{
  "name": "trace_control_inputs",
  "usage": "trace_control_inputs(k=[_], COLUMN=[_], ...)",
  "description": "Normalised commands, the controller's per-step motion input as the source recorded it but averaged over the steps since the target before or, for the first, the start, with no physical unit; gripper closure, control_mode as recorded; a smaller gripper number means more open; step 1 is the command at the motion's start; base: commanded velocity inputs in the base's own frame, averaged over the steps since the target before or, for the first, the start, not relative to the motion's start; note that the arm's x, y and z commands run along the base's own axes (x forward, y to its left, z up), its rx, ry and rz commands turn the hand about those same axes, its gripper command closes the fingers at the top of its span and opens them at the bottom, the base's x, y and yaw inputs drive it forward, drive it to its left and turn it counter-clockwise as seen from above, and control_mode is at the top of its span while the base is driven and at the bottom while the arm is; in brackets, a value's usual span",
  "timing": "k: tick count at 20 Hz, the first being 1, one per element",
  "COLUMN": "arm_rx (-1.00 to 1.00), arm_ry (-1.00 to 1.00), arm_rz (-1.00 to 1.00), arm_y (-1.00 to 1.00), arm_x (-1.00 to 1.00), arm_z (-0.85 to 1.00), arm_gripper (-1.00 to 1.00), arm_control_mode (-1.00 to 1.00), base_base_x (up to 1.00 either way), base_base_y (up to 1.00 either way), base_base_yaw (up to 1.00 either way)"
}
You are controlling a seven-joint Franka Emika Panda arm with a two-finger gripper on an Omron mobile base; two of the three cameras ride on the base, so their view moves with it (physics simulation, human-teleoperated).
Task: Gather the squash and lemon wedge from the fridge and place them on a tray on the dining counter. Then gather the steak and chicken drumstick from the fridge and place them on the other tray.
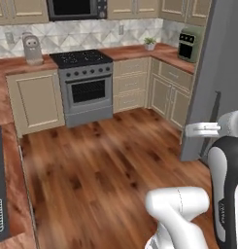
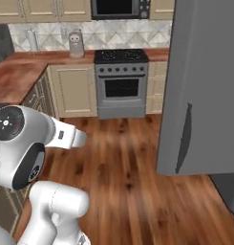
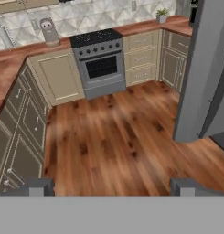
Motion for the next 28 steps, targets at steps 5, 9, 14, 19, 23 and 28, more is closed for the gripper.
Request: trace_control_inputs(k=[5, 9, 14, 19, 23, 28], arm_rx=[0.00, 0.00, 0.00, 0.00, 0.00, 0.00], arm_ry=[0.00, 0.00, 0.00, 0.00, 0.00, 0.00], arm_rz=[0.00, 0.00, 0.00, 0.00, 0.00, 0.00], arm_y=[0.00, 0.00, 0.00, 0.00, 0.00, 0.00], arm_x=[0.00, 0.00, 0.00, 0.00, 0.00, 0.00], arm_z=[0.00, 0.00, 0.00, 0.00, 0.00, 0.00], arm_gripper=[-1.00, -1.00, -1.00, -1.00, -1.00, -1.00], arm_control_mode=[1.00, 1.00, 1.00, 1.00, 1.00, 1.00], base_base_x=[0.97, 0.98, 0.78, 0.72, 0.71, 0.64], base_base_y=[0.25, 0.32, 0.19, 0.20, 0.33, 0.13], base_base_yaw=[0.00, 0.00, -0.03, -0.27, -0.39, -0.44])
